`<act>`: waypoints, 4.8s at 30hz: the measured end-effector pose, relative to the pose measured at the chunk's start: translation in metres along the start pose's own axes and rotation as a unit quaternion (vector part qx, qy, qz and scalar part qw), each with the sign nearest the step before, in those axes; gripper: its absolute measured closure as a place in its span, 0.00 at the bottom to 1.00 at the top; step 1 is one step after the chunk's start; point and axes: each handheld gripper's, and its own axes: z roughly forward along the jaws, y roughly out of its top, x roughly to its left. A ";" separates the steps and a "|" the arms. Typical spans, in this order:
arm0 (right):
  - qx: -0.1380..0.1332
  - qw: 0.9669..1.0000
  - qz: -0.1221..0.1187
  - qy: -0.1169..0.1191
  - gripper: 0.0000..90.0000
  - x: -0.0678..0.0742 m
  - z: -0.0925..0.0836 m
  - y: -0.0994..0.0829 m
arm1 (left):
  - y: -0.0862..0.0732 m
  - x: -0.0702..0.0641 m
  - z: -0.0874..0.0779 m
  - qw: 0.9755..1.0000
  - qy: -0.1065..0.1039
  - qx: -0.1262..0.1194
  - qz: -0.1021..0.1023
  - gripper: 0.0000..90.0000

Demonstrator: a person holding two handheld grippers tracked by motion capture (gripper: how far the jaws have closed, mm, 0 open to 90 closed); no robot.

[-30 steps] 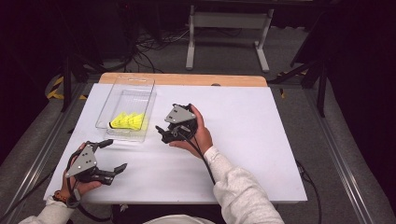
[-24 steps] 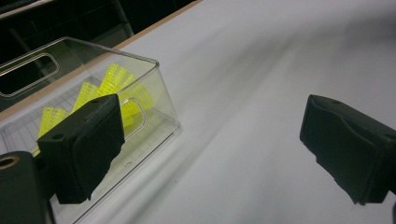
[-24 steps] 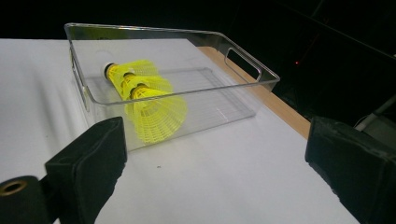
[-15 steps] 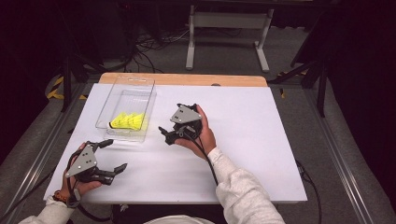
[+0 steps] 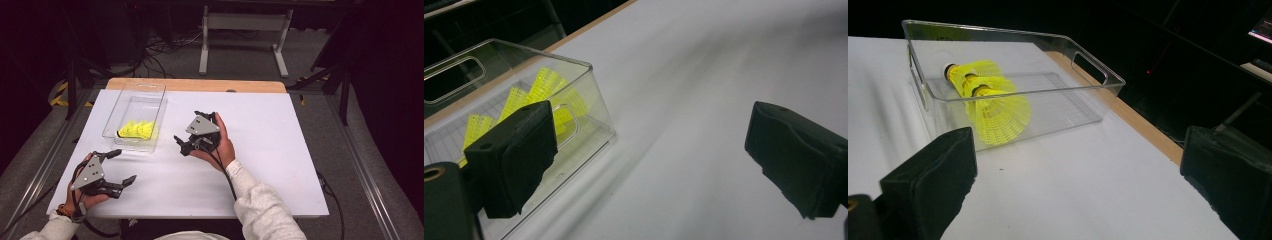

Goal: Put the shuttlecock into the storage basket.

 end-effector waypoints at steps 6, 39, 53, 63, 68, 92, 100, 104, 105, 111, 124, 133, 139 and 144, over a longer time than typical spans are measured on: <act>-0.003 1.000 -0.001 -0.010 0.03 -0.004 -0.006 -0.002 | 0.000 0.000 0.000 1.000 -0.001 0.000 0.000 0.08; 0.000 0.999 -0.015 -0.051 0.04 -0.021 -0.034 -0.013 | 0.000 0.000 0.000 1.000 0.001 0.001 0.002 0.08; 0.002 0.998 -0.016 -0.057 0.04 -0.025 -0.044 -0.019 | 0.000 0.000 0.000 1.000 0.001 0.000 0.001 0.08; 0.004 0.998 -0.018 -0.064 0.04 -0.029 -0.051 -0.023 | 0.000 0.000 0.000 1.000 0.001 0.000 0.000 0.08; 0.007 0.997 -0.020 -0.070 0.04 -0.031 -0.056 -0.026 | 0.000 0.000 0.000 1.000 0.001 0.000 0.000 0.08; 0.008 0.996 -0.032 -0.082 0.04 -0.031 -0.076 -0.036 | 0.001 0.000 0.001 1.000 0.002 0.001 0.003 0.08; 0.011 0.996 -0.033 -0.081 0.04 -0.030 -0.083 -0.041 | 0.001 -0.001 0.001 1.000 0.002 0.000 0.002 0.08; 0.013 0.996 -0.036 -0.082 0.04 -0.029 -0.086 -0.044 | 0.001 0.000 0.001 1.000 0.003 0.000 0.003 0.08; 0.014 0.996 -0.037 -0.081 0.04 -0.028 -0.087 -0.045 | 0.001 -0.001 0.001 1.000 0.003 0.000 0.003 0.08; 0.018 0.996 -0.041 -0.081 0.04 -0.027 -0.090 -0.050 | 0.001 -0.001 0.001 1.000 0.003 0.001 0.004 0.08; 0.021 0.996 -0.047 -0.078 0.04 -0.022 -0.097 -0.060 | 0.001 -0.001 0.001 1.000 0.003 0.001 0.005 0.08; 0.024 0.996 -0.045 -0.073 0.04 -0.020 -0.102 -0.068 | 0.001 -0.001 0.001 1.000 0.005 0.001 0.008 0.08; 0.025 0.996 -0.047 -0.073 0.04 -0.018 -0.105 -0.073 | 0.001 -0.001 0.001 1.000 0.004 0.001 0.007 0.08; 0.026 0.996 -0.047 -0.074 0.04 -0.017 -0.108 -0.077 | 0.002 -0.001 0.001 1.000 0.005 0.001 0.008 0.08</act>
